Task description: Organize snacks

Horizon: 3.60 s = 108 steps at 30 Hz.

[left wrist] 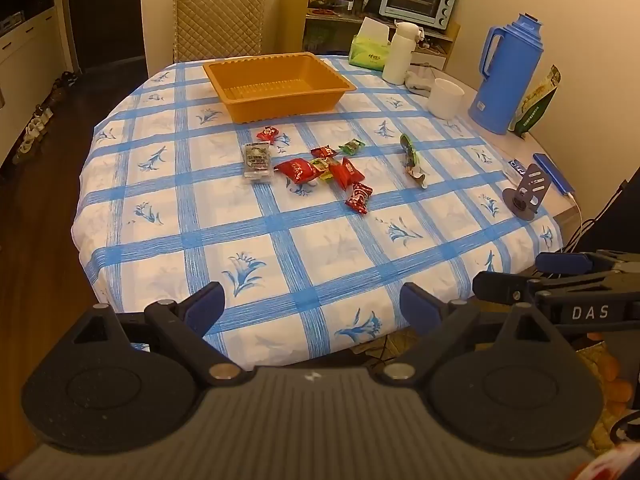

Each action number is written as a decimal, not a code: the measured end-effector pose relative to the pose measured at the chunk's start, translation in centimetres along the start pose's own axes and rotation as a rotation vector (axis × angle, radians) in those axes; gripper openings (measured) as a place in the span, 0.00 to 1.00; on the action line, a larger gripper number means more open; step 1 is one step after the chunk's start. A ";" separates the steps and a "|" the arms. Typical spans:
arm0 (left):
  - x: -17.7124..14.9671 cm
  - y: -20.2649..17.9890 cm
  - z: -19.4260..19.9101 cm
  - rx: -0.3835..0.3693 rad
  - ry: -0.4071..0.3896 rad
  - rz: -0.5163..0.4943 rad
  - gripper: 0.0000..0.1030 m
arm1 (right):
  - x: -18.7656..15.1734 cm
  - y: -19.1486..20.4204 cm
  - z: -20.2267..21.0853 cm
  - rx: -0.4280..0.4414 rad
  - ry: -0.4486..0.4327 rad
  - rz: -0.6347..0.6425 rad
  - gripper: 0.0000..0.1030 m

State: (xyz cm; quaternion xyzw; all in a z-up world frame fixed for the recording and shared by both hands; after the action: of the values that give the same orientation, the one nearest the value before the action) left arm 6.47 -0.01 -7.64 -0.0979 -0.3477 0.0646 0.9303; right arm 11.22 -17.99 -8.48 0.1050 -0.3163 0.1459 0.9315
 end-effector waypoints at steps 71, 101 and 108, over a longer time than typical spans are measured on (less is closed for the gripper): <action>0.0 0.0 0.0 -0.007 0.002 0.006 0.91 | 0.6 0.6 -0.7 0.001 0.007 0.003 1.00; -0.1 0.3 -0.2 -0.002 0.008 0.020 0.91 | 0.7 1.8 -1.5 0.005 0.019 0.012 1.00; -0.1 0.8 -0.7 -0.001 0.011 0.027 0.91 | 1.0 1.2 -2.3 0.008 0.033 0.012 1.00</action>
State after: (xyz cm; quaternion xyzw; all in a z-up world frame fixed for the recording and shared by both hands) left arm 6.82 0.69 -8.46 -0.1035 -0.3410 0.0765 0.9312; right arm 12.84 -15.98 -9.58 0.1046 -0.3008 0.1544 0.9353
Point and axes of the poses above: each gripper's, at about its wrist camera, not at the fingertips, and z roughly against the way its jaws point, y to its left, x to its top, the point moved 10 cm from there along -z, roughly the way its jaws point, and after that the axes turned 8 degrees about -x, right-handed, at the moved point
